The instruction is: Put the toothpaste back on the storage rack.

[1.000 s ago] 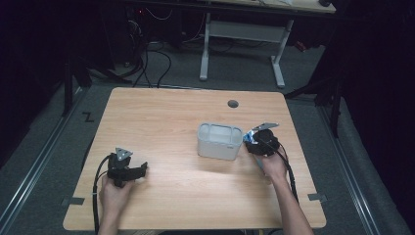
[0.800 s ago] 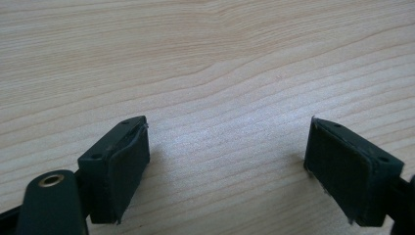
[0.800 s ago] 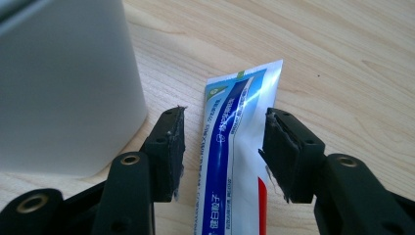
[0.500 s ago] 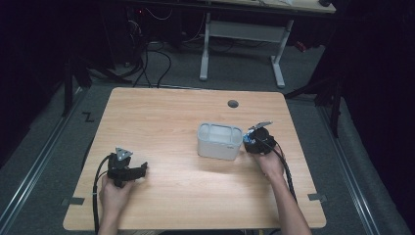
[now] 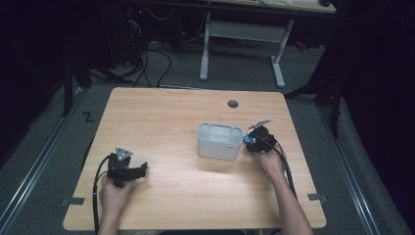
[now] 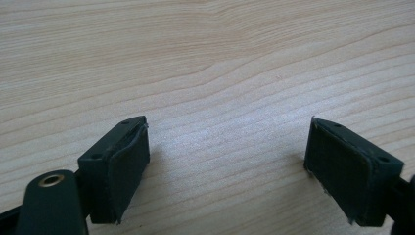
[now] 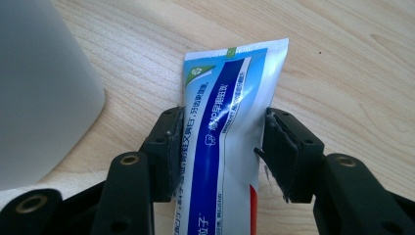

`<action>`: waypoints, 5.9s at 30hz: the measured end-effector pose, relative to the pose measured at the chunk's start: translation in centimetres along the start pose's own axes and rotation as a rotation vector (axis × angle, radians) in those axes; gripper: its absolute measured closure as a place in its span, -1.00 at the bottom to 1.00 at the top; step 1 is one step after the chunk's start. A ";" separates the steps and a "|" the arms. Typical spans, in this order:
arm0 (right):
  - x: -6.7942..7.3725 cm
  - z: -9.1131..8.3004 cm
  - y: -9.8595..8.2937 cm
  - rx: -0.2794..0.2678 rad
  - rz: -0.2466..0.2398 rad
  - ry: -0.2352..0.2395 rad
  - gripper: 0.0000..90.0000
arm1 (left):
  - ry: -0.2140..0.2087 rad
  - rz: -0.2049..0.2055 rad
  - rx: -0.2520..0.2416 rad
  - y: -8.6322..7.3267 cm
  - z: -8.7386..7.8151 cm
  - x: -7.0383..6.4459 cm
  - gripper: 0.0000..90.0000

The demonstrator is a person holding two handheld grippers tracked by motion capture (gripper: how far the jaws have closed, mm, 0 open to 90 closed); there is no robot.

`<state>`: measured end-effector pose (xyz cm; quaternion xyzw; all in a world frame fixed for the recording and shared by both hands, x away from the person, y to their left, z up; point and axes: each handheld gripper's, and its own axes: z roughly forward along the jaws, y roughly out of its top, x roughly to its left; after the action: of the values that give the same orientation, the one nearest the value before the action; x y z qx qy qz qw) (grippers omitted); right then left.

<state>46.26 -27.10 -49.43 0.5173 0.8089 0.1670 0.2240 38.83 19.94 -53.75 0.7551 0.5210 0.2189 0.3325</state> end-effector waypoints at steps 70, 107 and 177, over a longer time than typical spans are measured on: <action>-4.5 -4.6 -2.0 -0.151 0.163 0.250 0.61 | -0.001 0.000 0.000 0.0 0.0 0.0 -0.62; -3.9 -8.5 -2.1 -0.302 0.105 0.301 0.66 | -0.001 0.001 0.000 0.0 0.0 0.0 -0.62; -1.6 -17.2 3.8 -0.531 0.000 0.446 0.66 | -0.001 0.000 0.000 0.0 0.0 0.0 -0.62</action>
<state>40.57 -27.63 -32.73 0.3918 0.7661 0.4808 0.1684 38.80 19.94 -53.75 0.7552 0.5206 0.2185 0.3330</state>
